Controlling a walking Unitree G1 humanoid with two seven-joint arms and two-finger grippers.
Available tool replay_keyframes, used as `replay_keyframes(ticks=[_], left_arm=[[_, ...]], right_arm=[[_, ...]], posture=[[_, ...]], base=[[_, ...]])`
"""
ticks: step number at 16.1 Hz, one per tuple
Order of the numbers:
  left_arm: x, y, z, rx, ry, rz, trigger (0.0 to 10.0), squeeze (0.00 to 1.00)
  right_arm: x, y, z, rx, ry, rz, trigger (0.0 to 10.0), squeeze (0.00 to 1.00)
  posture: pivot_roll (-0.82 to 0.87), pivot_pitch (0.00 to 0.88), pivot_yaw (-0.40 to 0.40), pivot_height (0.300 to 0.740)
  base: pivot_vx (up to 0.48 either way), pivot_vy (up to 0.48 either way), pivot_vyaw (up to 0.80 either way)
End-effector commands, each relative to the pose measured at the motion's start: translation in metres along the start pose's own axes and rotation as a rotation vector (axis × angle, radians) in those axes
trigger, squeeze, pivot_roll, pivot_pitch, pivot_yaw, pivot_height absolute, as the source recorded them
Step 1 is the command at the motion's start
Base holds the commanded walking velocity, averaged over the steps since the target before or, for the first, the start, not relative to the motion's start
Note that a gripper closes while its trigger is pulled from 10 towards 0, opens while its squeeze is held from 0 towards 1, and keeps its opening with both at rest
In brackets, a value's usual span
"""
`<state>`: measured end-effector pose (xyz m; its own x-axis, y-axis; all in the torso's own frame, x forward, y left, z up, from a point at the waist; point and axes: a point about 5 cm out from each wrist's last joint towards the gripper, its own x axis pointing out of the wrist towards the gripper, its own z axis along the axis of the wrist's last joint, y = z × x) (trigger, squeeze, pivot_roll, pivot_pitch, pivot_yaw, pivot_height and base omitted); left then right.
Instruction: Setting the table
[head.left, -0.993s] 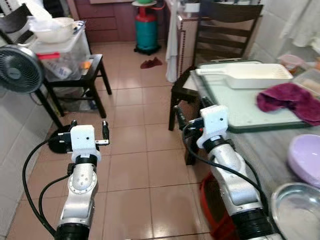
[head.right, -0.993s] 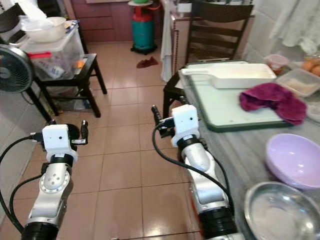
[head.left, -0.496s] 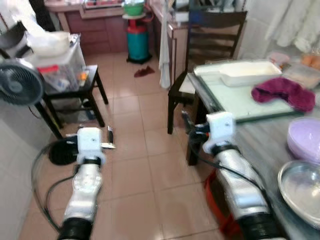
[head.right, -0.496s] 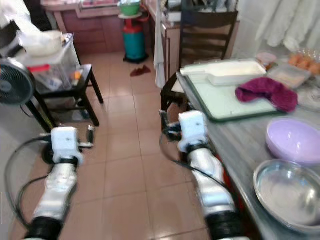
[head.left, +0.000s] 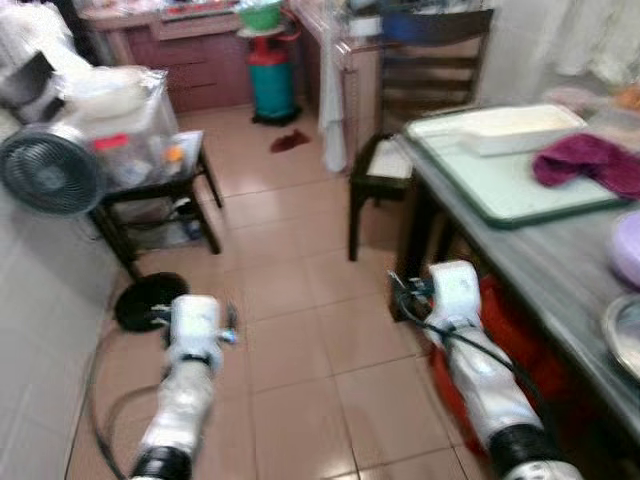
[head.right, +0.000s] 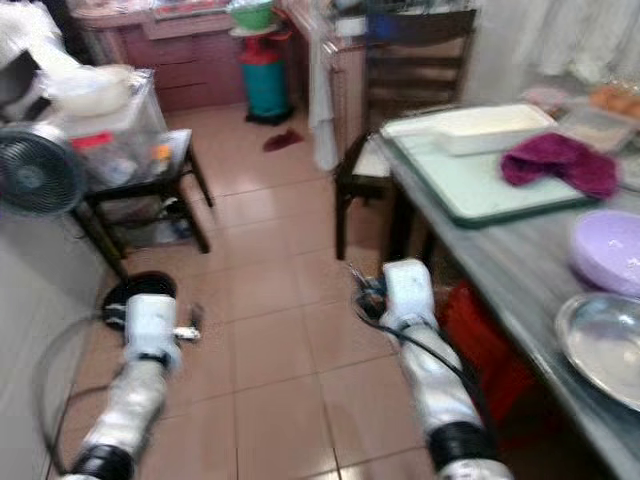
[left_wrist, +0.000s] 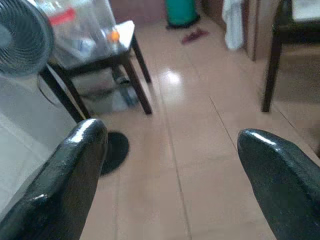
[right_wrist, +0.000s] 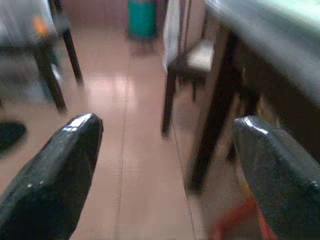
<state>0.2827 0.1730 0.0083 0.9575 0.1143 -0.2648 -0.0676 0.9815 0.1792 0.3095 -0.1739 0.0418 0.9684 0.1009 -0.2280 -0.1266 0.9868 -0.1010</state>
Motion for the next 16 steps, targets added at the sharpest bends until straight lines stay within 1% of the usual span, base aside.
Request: replay_keyframes(ticks=[1, 3, 4, 6, 7, 8, 9, 10, 11, 12, 13, 14, 16], left_arm=[[0.001, 0.009, -0.005, 0.020, 0.030, 0.008, 10.0, 0.00], [-0.005, 0.008, -0.024, 0.055, 0.122, -0.019, 10.0, 0.00], [-0.007, 0.008, -0.029, 0.065, 0.148, -0.021, 10.0, 0.00], [-0.015, 0.006, -0.045, 0.104, 0.223, -0.040, 10.0, 0.00], [-0.018, 0.006, -0.050, 0.121, 0.251, -0.049, 10.0, 0.00], [-0.020, 0.005, -0.055, 0.142, 0.273, -0.066, 10.0, 0.00], [-0.025, 0.003, -0.063, 0.179, 0.316, -0.099, 10.0, 0.00], [-0.031, 0.002, -0.072, 0.196, 0.364, -0.146, 10.0, 0.00], [-0.037, 0.000, -0.080, 0.212, 0.414, -0.195, 10.0, 0.00], [-0.044, -0.002, -0.088, 0.238, 0.455, -0.247, 10.0, 0.00], [-0.049, -0.003, -0.093, 0.280, 0.474, -0.285, 10.0, 0.00], [-0.054, -0.003, -0.099, 0.305, 0.499, -0.312, 10.0, 0.00], [-0.064, -0.001, -0.110, 0.293, 0.563, -0.337, 10.0, 0.00]], right_arm=[[0.000, 0.009, -0.009, 0.004, 0.031, 0.013, 10.0, 0.00], [-0.009, 0.006, -0.038, 0.036, 0.168, -0.016, 10.0, 0.00], [-0.011, 0.006, -0.043, 0.035, 0.189, -0.017, 10.0, 0.00], [-0.018, 0.009, -0.061, 0.029, 0.278, -0.010, 10.0, 0.00], [-0.022, 0.011, -0.069, 0.061, 0.327, -0.009, 10.0, 0.00], [-0.024, 0.013, -0.074, 0.060, 0.355, -0.006, 10.0, 0.00], [-0.028, 0.016, -0.081, 0.041, 0.391, 0.007, 10.0, 0.00], [-0.033, 0.018, -0.088, 0.043, 0.426, 0.006, 10.0, 0.00], [-0.037, 0.018, -0.093, 0.076, 0.454, 0.000, 10.0, 0.00], [-0.042, 0.019, -0.099, 0.067, 0.484, 0.009, 10.0, 0.00], [-0.045, 0.021, -0.103, 0.044, 0.505, 0.025, 10.0, 0.00], [-0.048, 0.023, -0.107, 0.010, 0.525, 0.047, 10.0, 0.00], [-0.052, 0.024, -0.112, -0.014, 0.553, 0.052, 10.0, 0.00]], posture=[[-0.13, 0.000, 0.053, 0.740], [-0.12, 0.000, 0.049, 0.740], [-0.12, 0.000, 0.045, 0.740], [-0.12, 0.000, 0.041, 0.740], [-0.11, 0.000, 0.041, 0.740], [-0.11, 0.000, 0.040, 0.740], [-0.11, 0.000, 0.038, 0.740], [-0.11, 0.000, 0.036, 0.740], [-0.11, 0.000, 0.035, 0.740], [-0.11, 0.000, 0.036, 0.740], [-0.11, 0.000, 0.039, 0.740], [-0.11, 0.000, 0.039, 0.740], [-0.11, 0.000, 0.039, 0.740]], base=[[0.000, 0.394, 0.00], [0.000, 0.390, 0.00], [0.000, 0.390, 0.00], [0.000, 0.352, 0.00], [0.000, 0.000, 0.00], [0.000, 0.000, 0.00], [0.000, 0.000, 0.00], [0.000, 0.000, 0.00], [0.000, 0.000, 0.45], [0.000, 0.000, 0.80], [0.000, 0.000, 0.80], [0.000, 0.000, 0.80], [0.000, 0.000, 0.80]])
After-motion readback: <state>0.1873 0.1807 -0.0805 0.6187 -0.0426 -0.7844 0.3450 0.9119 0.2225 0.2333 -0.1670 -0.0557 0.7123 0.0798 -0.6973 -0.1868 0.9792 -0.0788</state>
